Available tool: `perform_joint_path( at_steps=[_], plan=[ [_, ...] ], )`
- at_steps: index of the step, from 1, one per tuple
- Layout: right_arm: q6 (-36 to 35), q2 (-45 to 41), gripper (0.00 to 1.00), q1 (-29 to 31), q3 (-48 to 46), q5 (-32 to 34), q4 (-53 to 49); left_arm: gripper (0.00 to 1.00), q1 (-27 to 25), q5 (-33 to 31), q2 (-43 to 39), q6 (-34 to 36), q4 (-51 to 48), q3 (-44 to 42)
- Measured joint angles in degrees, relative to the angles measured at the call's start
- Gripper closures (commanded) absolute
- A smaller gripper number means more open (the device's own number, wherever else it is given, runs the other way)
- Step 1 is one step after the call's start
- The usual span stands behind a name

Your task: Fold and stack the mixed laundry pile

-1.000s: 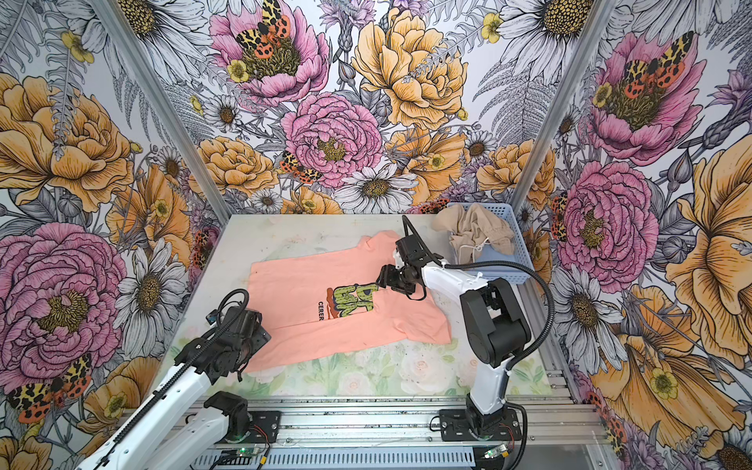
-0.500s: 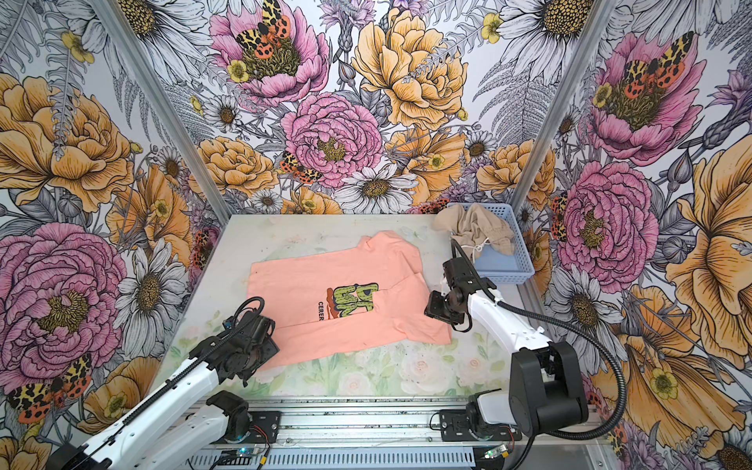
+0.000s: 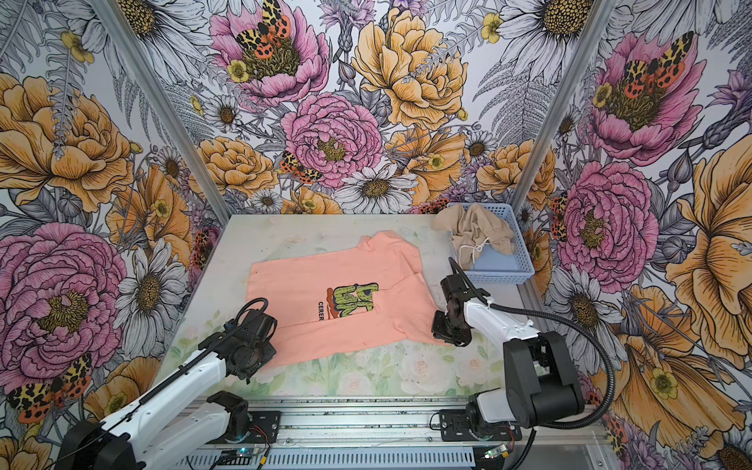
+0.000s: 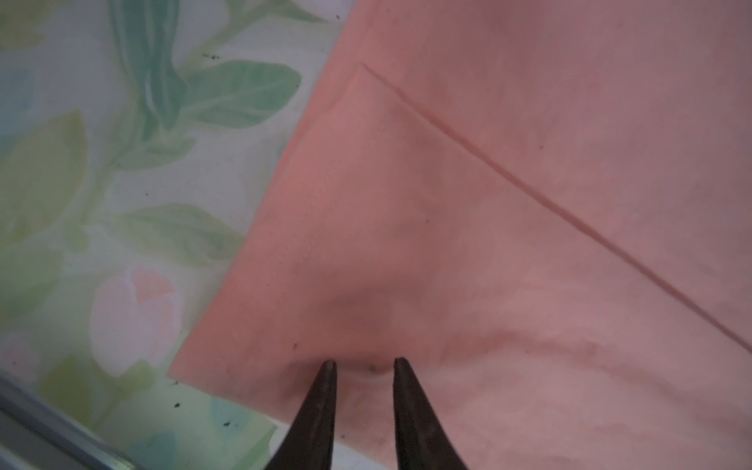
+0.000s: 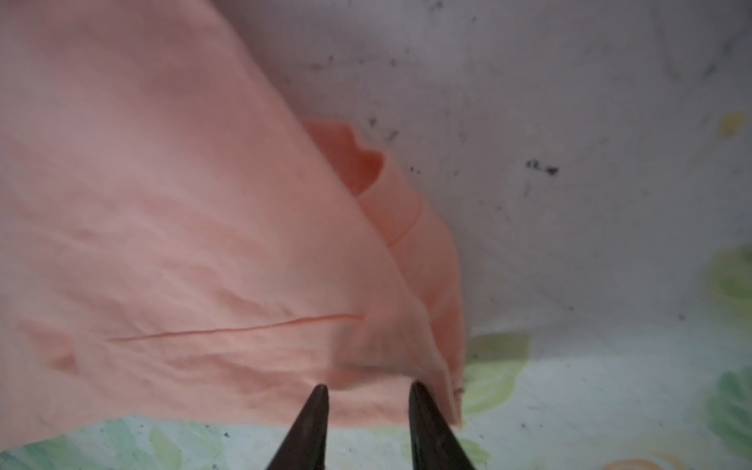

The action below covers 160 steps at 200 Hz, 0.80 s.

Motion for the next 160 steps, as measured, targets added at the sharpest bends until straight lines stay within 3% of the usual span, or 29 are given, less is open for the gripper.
perform_joint_path(
  at_steps=[123,160],
  plan=[
    [-3.9,9.7,0.67,-1.4,8.8,15.8,1.5,0.77,1.1,-1.4,5.1,4.2,0.1,1.6],
    [-5.4,8.8,0.58,-2.6,8.8,15.6,0.7,0.64,1.0,-1.7,5.0,4.9,-0.3,1.9]
  ],
)
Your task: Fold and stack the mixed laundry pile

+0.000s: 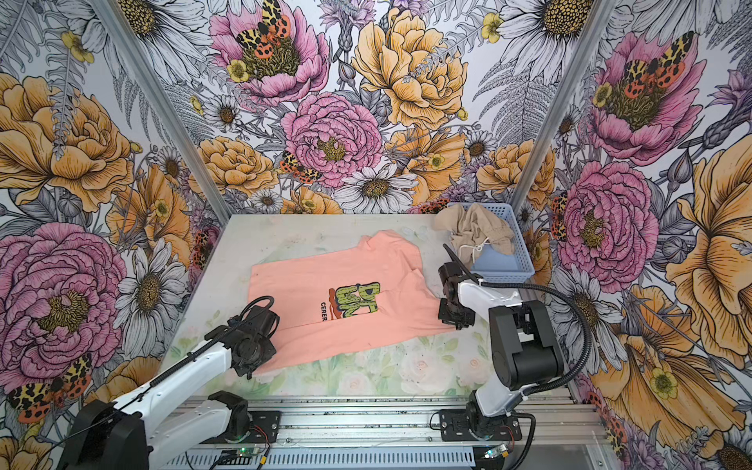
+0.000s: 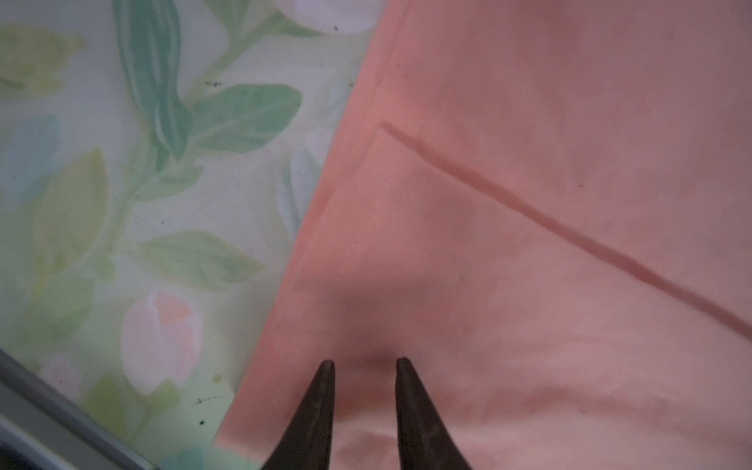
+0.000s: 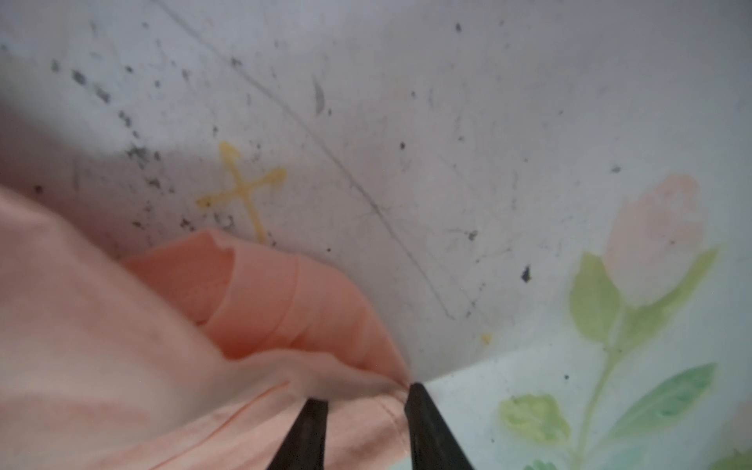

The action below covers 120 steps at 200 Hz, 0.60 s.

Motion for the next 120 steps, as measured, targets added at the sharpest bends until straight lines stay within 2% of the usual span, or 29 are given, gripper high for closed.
perform_joint_path(
  at_steps=[28,63,96,120],
  plan=[
    [0.0,-4.9,0.52,-0.3,0.2,-2.3,-1.4,0.54,-2.6,-0.4,-1.4,0.0,-1.3,2.6],
    [-0.3,-6.9,0.50,0.1,2.4,-6.4,-0.8,0.51,-7.1,-1.0,-1.2,0.1,-1.5,7.9],
    [-0.5,-3.7,0.54,1.9,2.0,-11.3,2.1,0.51,-8.9,1.1,6.1,1.2,0.8,9.8],
    [0.0,-2.6,0.55,2.6,-0.9,-12.2,3.8,0.54,-10.3,4.4,11.1,2.2,2.3,9.4]
  ],
)
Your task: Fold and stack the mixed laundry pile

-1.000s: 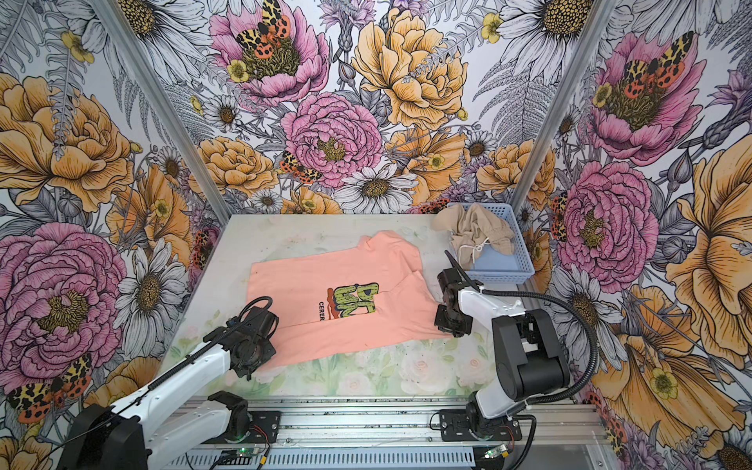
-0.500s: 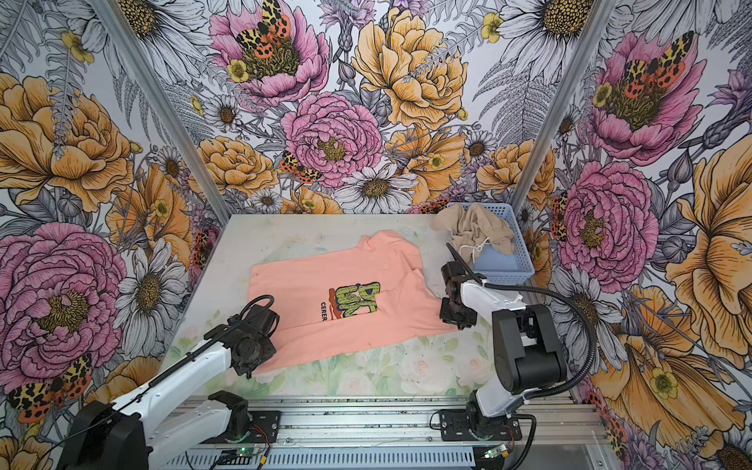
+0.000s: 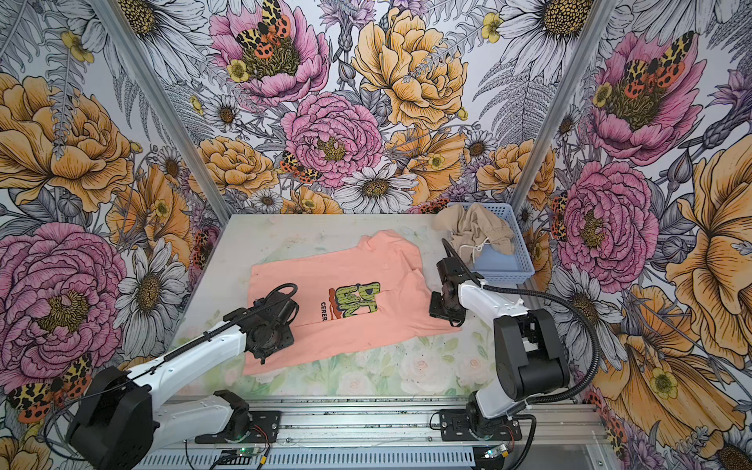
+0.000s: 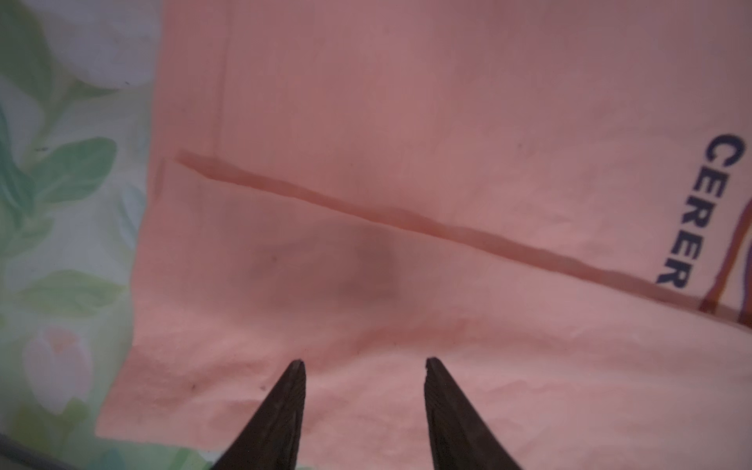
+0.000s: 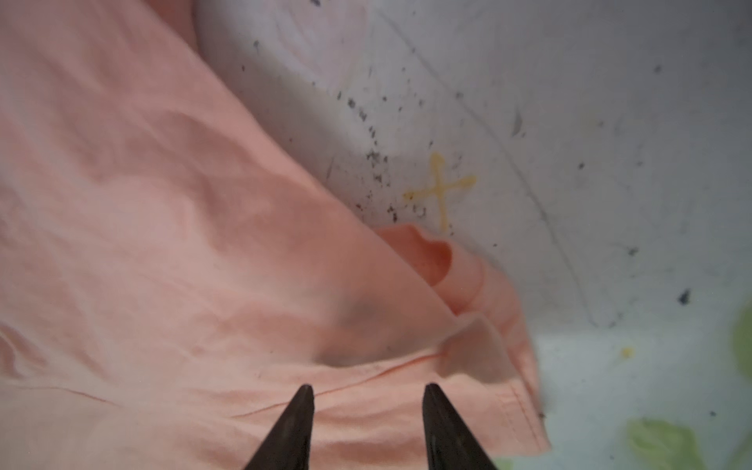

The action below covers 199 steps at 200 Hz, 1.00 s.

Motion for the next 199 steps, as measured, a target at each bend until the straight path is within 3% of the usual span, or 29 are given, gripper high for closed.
perform_joint_path(
  at_steps=[40,122,199],
  plan=[
    [1.4,0.0,0.56,-0.3,-2.8,3.4,-0.2,0.58,-0.6,3.5,3.6,1.9,1.6,-1.9],
    [3.6,-0.6,0.55,-1.5,-4.1,10.8,-0.5,0.60,-2.5,1.5,8.2,2.4,-0.7,1.4],
    [-0.5,3.1,0.55,-5.6,0.2,10.3,-3.2,0.56,-4.3,-0.5,10.9,3.4,-3.3,3.7]
  ],
)
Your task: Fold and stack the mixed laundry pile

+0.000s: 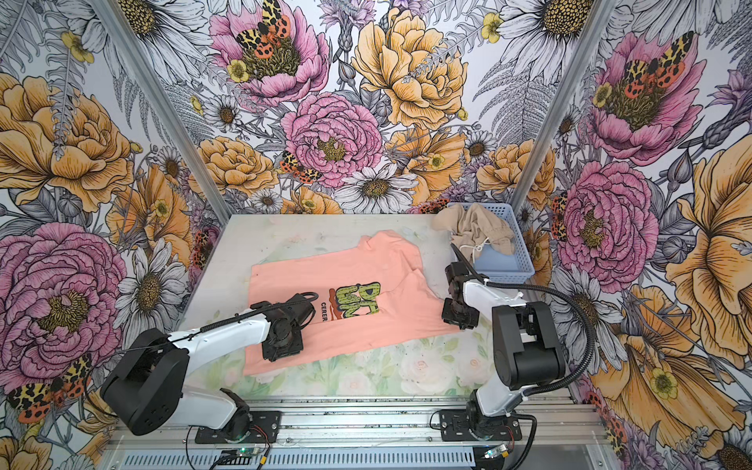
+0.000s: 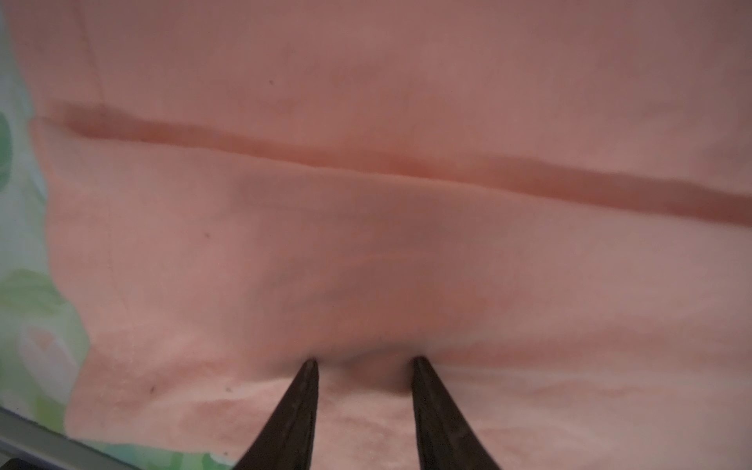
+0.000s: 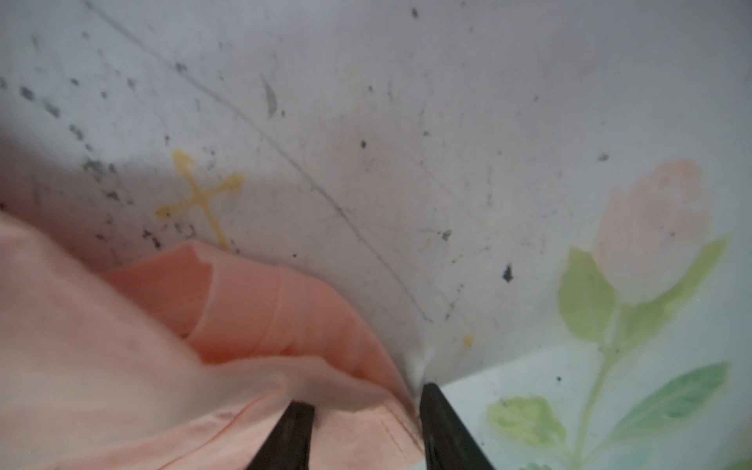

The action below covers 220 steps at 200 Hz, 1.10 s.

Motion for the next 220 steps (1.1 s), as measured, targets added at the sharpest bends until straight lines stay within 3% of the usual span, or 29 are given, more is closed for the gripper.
perform_joint_path(
  at_steps=[34,68,102,138,175,220],
  plan=[
    [-0.2,-2.4,0.52,0.0,0.3,0.1,-2.7,0.48,-1.9,-0.4,-2.8,0.4,-0.5,0.5],
    [-1.8,-1.6,0.50,2.0,8.4,-1.3,-4.2,0.46,-1.3,-0.4,-4.2,2.1,-0.7,7.0],
    [-4.8,5.4,0.51,4.6,15.5,-4.9,-0.4,0.46,-0.7,1.8,4.5,6.0,4.0,13.4],
    [-5.4,8.9,0.51,8.2,13.6,-6.2,0.7,0.49,-0.7,5.4,13.5,8.2,8.0,13.9],
    [-5.0,5.7,0.46,8.7,9.3,-6.7,0.2,0.52,0.8,6.1,13.8,9.7,8.8,13.0],
    [-4.5,-1.2,0.41,7.7,10.9,-7.3,-1.1,0.52,6.0,5.0,13.2,12.1,7.5,12.5]
  ],
)
